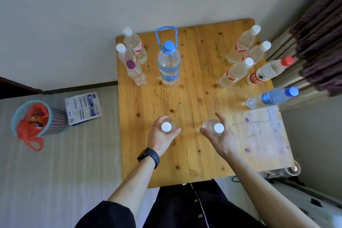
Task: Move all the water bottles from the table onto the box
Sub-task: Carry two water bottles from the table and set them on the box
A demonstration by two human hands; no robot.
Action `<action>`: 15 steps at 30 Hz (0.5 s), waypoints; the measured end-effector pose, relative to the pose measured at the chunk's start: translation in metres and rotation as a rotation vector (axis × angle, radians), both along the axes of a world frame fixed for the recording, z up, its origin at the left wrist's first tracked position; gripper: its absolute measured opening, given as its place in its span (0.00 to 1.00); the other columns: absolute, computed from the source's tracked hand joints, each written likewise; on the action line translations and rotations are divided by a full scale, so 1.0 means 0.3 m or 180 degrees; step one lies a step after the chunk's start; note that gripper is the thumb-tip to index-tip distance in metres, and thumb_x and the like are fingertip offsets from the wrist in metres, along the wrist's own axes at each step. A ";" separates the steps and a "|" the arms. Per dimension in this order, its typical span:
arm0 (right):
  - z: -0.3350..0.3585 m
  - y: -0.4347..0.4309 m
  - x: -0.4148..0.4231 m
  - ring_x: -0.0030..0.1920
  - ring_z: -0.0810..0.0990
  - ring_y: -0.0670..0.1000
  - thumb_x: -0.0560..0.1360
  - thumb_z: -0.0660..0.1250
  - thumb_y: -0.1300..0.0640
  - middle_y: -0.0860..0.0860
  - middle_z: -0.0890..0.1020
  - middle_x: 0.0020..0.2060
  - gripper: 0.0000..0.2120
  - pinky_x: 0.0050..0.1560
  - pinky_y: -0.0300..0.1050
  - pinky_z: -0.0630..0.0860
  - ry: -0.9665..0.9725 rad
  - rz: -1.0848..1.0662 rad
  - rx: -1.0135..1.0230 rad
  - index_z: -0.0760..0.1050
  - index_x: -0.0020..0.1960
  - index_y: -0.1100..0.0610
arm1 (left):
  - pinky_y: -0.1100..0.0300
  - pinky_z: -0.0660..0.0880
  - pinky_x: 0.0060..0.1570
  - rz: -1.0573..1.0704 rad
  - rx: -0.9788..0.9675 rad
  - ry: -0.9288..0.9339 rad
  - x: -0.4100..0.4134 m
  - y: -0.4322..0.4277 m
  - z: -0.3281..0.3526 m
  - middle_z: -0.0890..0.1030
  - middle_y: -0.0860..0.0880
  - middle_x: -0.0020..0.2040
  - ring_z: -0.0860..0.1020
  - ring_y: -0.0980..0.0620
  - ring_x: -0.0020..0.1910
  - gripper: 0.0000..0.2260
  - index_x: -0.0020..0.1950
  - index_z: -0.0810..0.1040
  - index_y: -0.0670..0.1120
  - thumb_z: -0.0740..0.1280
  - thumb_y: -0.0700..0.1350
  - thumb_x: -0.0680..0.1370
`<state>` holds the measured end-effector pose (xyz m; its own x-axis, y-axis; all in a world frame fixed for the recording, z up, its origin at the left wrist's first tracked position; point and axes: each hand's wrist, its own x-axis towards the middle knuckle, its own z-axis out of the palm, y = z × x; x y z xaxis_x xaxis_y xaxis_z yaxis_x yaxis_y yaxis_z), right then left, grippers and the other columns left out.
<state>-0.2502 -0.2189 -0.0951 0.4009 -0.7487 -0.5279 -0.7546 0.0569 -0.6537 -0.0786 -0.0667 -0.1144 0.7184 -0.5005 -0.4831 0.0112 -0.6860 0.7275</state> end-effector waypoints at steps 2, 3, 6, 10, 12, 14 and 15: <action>-0.012 -0.006 -0.001 0.55 0.80 0.54 0.70 0.75 0.38 0.49 0.80 0.59 0.29 0.44 0.41 0.69 0.0031 0.0002 -0.0027 0.67 0.66 0.41 | 0.55 0.79 0.48 0.0027 0.0016 -0.0037 -0.001 -0.005 -0.008 0.78 0.56 0.56 0.77 0.52 0.56 0.22 0.58 0.72 0.60 0.77 0.58 0.69; -0.018 -0.013 -0.003 0.52 0.80 0.53 0.70 0.75 0.40 0.47 0.81 0.56 0.27 0.42 0.40 0.69 0.0030 0.0006 -0.0037 0.68 0.63 0.42 | 0.55 0.79 0.47 0.0010 0.0021 -0.0078 0.001 -0.008 -0.012 0.78 0.56 0.55 0.77 0.53 0.55 0.20 0.57 0.73 0.60 0.77 0.57 0.69; -0.024 -0.040 -0.003 0.49 0.78 0.49 0.69 0.77 0.45 0.44 0.81 0.50 0.23 0.40 0.35 0.68 -0.0005 0.0019 -0.0095 0.71 0.59 0.45 | 0.56 0.79 0.44 -0.0125 0.0122 -0.0181 0.018 -0.018 -0.007 0.80 0.55 0.53 0.79 0.54 0.51 0.19 0.55 0.73 0.58 0.77 0.56 0.69; -0.031 -0.072 0.003 0.46 0.79 0.44 0.68 0.78 0.49 0.42 0.81 0.46 0.20 0.38 0.34 0.70 -0.0089 0.0127 -0.0108 0.71 0.54 0.46 | 0.56 0.79 0.40 -0.0369 0.0262 -0.0260 0.044 -0.028 0.013 0.80 0.55 0.49 0.79 0.55 0.47 0.17 0.53 0.73 0.56 0.77 0.54 0.70; -0.037 -0.079 0.008 0.46 0.80 0.45 0.67 0.78 0.48 0.42 0.81 0.45 0.20 0.39 0.39 0.73 -0.0074 0.0175 -0.0171 0.71 0.53 0.45 | 0.56 0.79 0.39 -0.0444 0.0279 -0.0305 0.048 -0.023 0.020 0.80 0.55 0.49 0.79 0.55 0.47 0.17 0.53 0.73 0.57 0.76 0.56 0.70; -0.035 -0.074 0.008 0.45 0.80 0.46 0.68 0.77 0.47 0.43 0.81 0.44 0.20 0.40 0.43 0.75 -0.0032 0.0202 -0.0218 0.71 0.53 0.44 | 0.57 0.79 0.38 -0.0493 0.0278 -0.0301 0.044 -0.009 0.027 0.80 0.56 0.48 0.78 0.56 0.46 0.17 0.53 0.74 0.57 0.76 0.57 0.70; -0.029 -0.064 0.003 0.44 0.80 0.47 0.68 0.77 0.47 0.43 0.81 0.44 0.19 0.40 0.44 0.76 -0.0037 0.0179 -0.0228 0.71 0.53 0.44 | 0.57 0.79 0.38 -0.0501 0.0290 -0.0294 0.042 0.001 0.032 0.81 0.57 0.47 0.79 0.58 0.45 0.16 0.53 0.74 0.57 0.76 0.57 0.70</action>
